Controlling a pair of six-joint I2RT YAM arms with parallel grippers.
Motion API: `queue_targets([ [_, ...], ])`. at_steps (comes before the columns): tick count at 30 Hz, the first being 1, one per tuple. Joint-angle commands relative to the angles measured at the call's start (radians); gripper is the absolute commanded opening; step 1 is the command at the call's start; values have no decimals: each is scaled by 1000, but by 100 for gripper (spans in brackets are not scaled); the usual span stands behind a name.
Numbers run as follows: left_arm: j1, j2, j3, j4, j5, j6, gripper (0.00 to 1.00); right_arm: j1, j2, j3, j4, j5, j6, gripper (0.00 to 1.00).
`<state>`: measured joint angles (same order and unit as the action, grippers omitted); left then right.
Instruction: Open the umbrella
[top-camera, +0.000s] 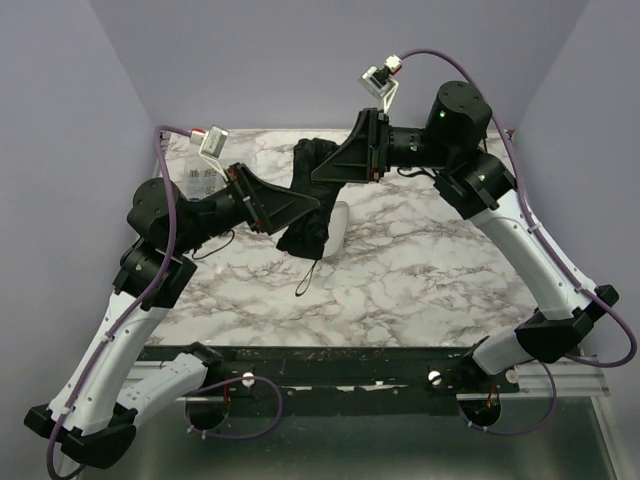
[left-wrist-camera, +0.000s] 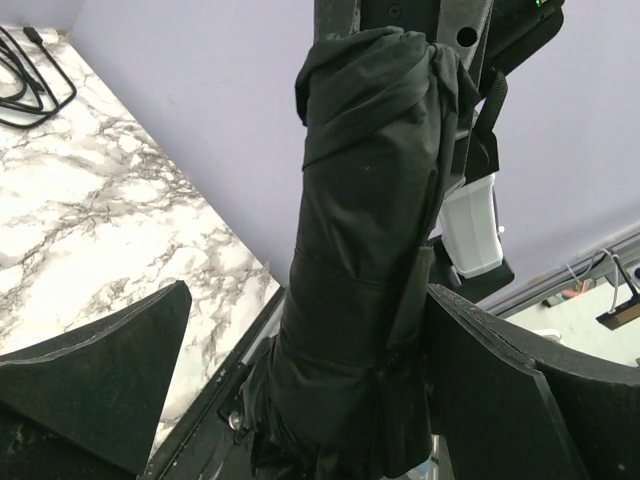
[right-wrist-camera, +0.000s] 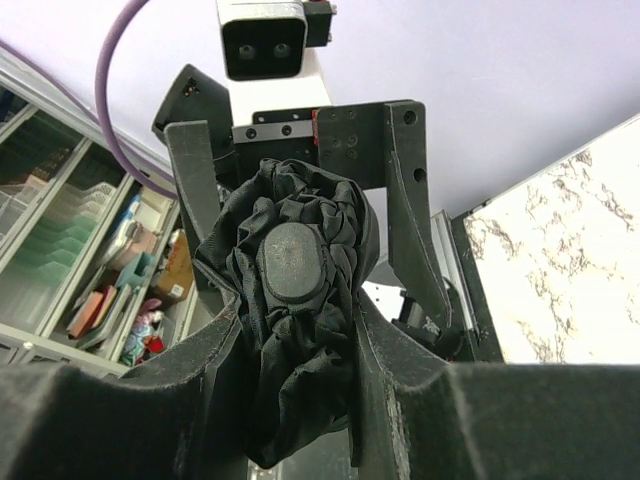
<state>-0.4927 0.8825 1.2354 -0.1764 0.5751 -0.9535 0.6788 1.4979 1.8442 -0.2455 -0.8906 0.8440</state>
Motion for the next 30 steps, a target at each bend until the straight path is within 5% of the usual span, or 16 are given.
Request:
queue_targets([
  [1, -42, 6, 0, -13, -41, 1, 99, 2, 15, 41, -11, 12, -9, 1],
  [8, -61, 27, -25, 163, 72, -46, 99, 2, 17, 41, -34, 15, -31, 1],
  [18, -62, 30, -65, 35, 139, 35, 98, 1, 38, 105, -27, 29, -20, 1],
  [30, -62, -57, -118, 151, 138, 29, 58, 1, 6, 14, 103, -8, 69, 1],
])
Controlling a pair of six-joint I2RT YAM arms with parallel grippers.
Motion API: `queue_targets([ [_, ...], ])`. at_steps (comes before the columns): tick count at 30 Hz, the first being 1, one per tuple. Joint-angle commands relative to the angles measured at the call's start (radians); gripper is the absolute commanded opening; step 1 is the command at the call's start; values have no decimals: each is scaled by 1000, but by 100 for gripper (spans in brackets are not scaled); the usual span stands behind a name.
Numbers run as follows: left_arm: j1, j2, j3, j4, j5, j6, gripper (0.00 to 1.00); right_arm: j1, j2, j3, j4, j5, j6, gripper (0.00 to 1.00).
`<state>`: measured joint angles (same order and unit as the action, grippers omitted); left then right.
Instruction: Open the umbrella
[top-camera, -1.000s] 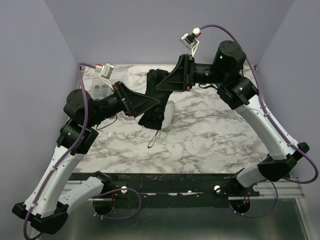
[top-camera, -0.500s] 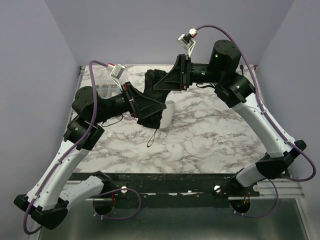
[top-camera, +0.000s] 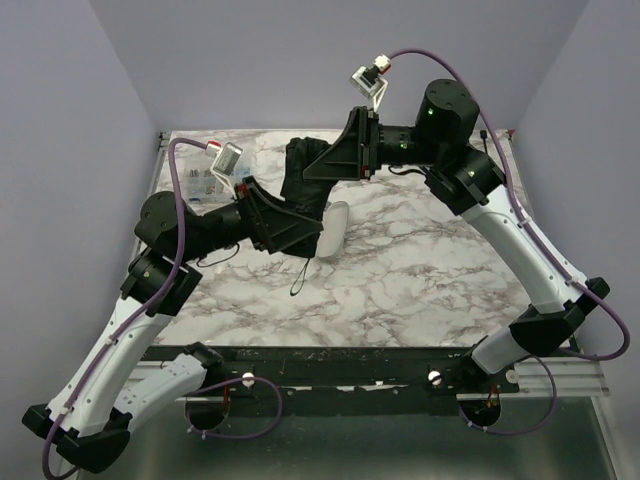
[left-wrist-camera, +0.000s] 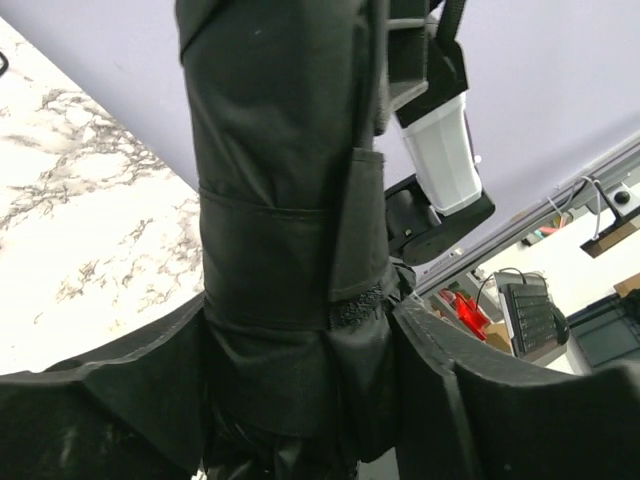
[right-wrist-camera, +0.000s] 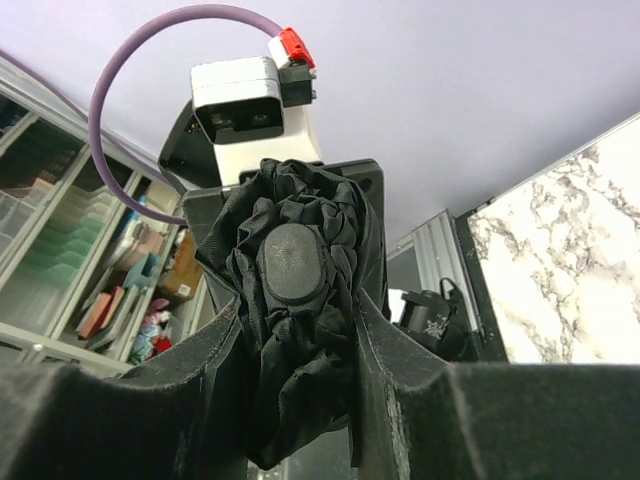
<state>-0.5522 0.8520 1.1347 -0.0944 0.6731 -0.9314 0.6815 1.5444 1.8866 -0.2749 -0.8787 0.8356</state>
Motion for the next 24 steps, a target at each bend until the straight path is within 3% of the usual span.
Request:
queue_targets([
  [1, -3, -29, -19, 88, 48, 0, 56, -3, -45, -40, 150, -19, 87, 1],
  [4, -2, -40, -28, 139, 57, -27, 50, -2, -53, -59, 167, -16, 98, 1],
  [10, -2, -48, -13, 149, 46, -61, 0, -2, -75, -111, 219, -23, 132, 1],
  [13, 0, -35, 31, 63, 24, -56, 0, -2, -89, -130, 215, -22, 130, 1],
  [14, 0, -27, 58, 10, 18, -46, 0, -2, -94, -133, 196, -18, 119, 12],
  [17, 0, 19, 167, -226, -22, 24, 0, -2, -101, -109, 87, 23, 59, 74],
  [18, -1, 39, 213, -313, -30, 56, 0, -2, -101, -90, 21, 53, 29, 84],
  [20, 0, 65, 262, -438, -56, 110, 0, -2, -100, -42, -105, 133, -27, 95],
  [24, 0, 100, 305, -613, -135, 199, 0, -2, -98, 41, -368, 352, -107, 100],
])
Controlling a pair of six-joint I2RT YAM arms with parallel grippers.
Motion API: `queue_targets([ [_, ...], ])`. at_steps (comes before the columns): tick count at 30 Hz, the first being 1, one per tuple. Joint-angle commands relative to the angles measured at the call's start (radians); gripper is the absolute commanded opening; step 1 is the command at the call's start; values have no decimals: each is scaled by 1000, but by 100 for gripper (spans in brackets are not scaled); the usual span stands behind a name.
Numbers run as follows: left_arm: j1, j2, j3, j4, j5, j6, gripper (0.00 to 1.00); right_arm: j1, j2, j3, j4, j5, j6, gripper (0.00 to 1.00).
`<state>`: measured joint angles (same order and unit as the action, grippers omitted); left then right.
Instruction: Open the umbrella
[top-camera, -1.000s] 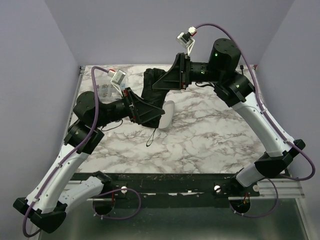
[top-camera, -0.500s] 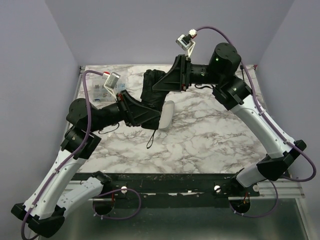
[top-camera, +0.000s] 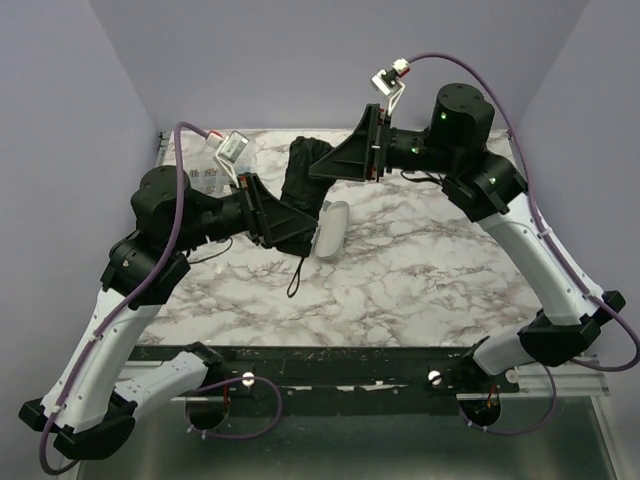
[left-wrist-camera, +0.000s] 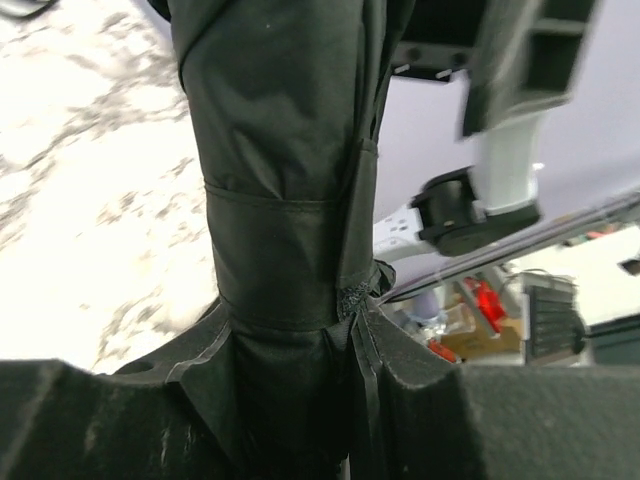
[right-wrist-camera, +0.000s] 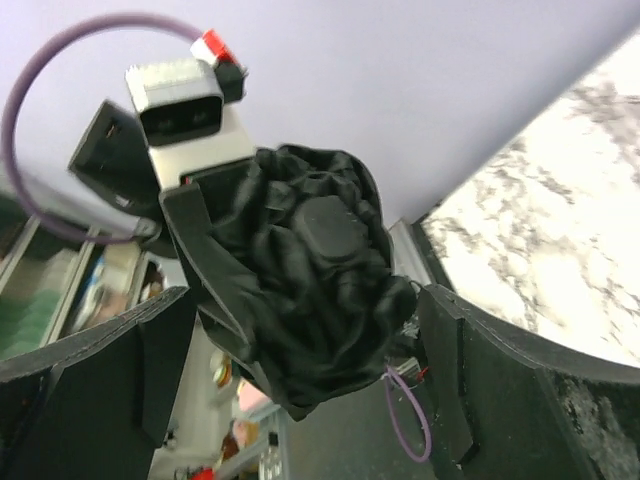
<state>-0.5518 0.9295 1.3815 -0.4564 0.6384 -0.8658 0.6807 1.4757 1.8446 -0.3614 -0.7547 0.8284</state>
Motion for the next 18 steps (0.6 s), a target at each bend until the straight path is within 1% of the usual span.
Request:
queue_targets([
  [1, 0, 39, 70, -291, -118, 152, 0, -2, -27, 105, -344, 288, -106, 100],
  [4, -2, 83, 97, -405, -193, 198, 0, -1, 4, 169, -523, 415, -87, 100],
  [6, -13, 97, 83, -419, -250, 212, 0, -1, 28, 216, -615, 458, -44, 100],
  [10, -62, 139, 62, -413, -363, 238, 0, -1, 57, 248, -756, 532, 79, 99],
  [14, -144, 204, 81, -400, -485, 283, 0, 0, 89, 284, -869, 578, 195, 89],
  [15, -168, 217, 88, -393, -509, 294, 0, -1, 94, 284, -884, 584, 222, 87],
  [16, -183, 234, 96, -388, -540, 298, 0, 0, 98, 282, -892, 588, 248, 83],
  [18, -206, 256, 105, -368, -573, 302, 0, 0, 105, 279, -905, 593, 288, 79],
])
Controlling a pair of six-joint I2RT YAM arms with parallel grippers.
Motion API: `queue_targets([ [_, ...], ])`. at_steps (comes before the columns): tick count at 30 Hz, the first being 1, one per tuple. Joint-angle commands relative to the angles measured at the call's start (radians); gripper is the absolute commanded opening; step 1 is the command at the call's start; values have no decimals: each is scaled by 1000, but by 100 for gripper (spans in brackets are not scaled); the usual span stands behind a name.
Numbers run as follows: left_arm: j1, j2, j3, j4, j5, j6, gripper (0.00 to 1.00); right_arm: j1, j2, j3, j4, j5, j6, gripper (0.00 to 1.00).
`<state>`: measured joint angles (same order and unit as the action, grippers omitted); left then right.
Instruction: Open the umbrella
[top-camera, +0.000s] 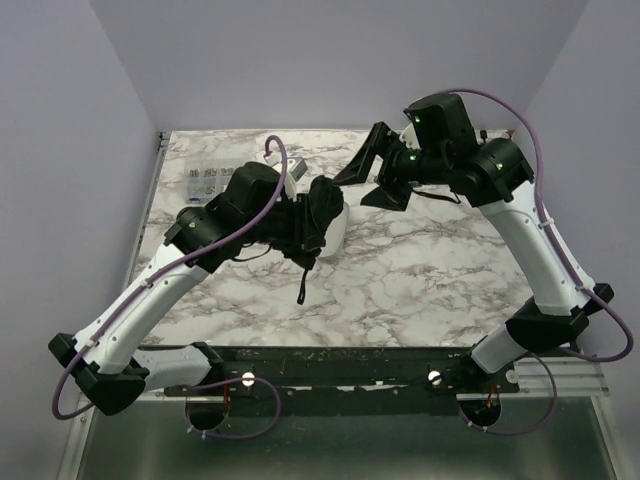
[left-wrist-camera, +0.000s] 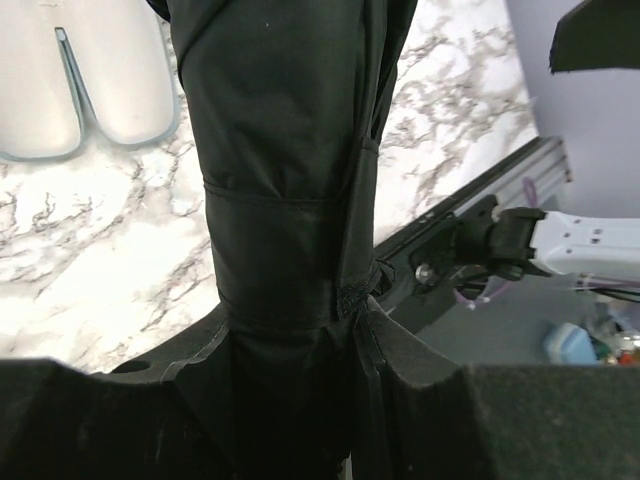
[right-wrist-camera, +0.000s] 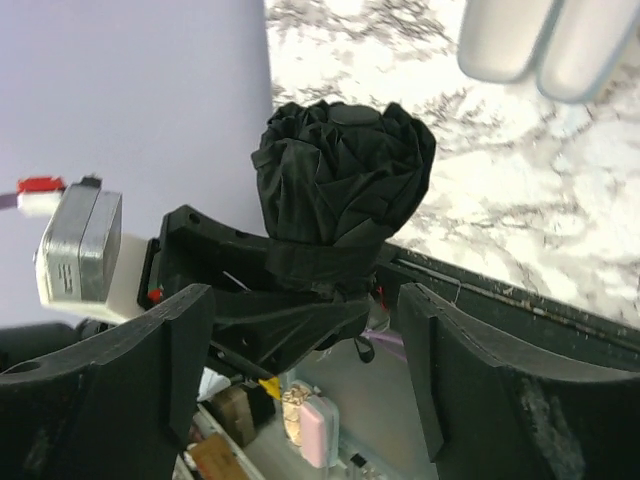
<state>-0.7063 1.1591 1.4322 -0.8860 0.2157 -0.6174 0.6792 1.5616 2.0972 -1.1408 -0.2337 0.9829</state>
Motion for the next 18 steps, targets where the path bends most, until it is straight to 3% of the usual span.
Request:
queue_targets([
  [1, -61, 35, 56, 73, -168, 52, 0, 2, 20, 21, -124, 70, 146, 77],
  [13, -94, 131, 84, 177, -208, 53, 0, 2, 15, -64, -56, 73, 219, 61],
  [18, -109, 157, 87, 211, -195, 67, 0, 2, 24, -91, -30, 73, 219, 60],
])
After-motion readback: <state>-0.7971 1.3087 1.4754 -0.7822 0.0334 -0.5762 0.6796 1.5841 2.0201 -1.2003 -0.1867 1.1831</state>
